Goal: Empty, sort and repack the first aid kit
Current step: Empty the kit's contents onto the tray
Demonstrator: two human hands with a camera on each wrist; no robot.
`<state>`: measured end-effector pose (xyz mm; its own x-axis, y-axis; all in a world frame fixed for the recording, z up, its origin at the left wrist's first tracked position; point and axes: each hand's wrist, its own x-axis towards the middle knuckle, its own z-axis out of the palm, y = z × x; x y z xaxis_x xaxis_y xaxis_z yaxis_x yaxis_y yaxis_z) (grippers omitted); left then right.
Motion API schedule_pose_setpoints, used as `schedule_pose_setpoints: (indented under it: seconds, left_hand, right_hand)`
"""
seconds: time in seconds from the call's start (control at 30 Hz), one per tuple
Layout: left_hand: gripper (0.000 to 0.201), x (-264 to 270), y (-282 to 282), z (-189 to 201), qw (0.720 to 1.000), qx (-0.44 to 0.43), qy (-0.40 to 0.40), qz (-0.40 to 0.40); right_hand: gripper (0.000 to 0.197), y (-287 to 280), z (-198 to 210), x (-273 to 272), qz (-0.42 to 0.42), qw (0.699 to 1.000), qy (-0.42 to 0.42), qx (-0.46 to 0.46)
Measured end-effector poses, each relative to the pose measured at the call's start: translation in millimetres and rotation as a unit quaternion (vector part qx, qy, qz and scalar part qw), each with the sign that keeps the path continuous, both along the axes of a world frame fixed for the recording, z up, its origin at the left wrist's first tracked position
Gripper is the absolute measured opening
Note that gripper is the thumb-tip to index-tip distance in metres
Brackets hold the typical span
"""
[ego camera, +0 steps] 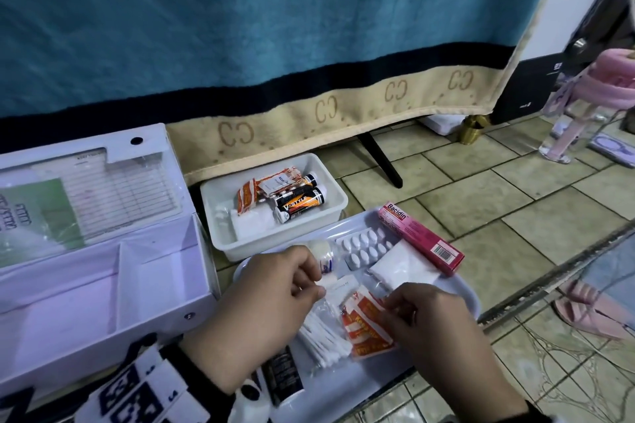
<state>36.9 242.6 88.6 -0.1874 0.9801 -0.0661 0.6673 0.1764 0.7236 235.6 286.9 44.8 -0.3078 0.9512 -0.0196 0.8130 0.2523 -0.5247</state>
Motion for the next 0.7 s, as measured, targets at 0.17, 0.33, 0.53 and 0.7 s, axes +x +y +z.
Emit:
schedule_pose_setpoints:
  seconds: [0.17,0.33,0.53,0.7]
  left_hand:
    - [0.016,-25.5,-21.5,8.9,0.999,0.02,-0.025,0.038]
    - [0.013,-67.9,-51.1,31.9,0.991,0.054,-0.012,0.12]
    - [0.007,-144.9,-90.5,52.4,0.974,-0.026,0.064,0.216]
    - [0.036,-207.1,-97.6,47.7,0.958,-0.123,0.168,0.197]
  right_hand:
    - [0.018,1.2,24.1,-13.7,0.005,0.999,0.009,0.042]
    - [0.022,-1.1,82.0,-69.3,0.101,0.988,0.107,0.054]
    - [0.024,-4.7,110.2,-168.4,0.28,0.954,0.103,-0.022]
    - [0.056,1.6,110.8,-240.9,0.375,0.927,-0.022,0.004]
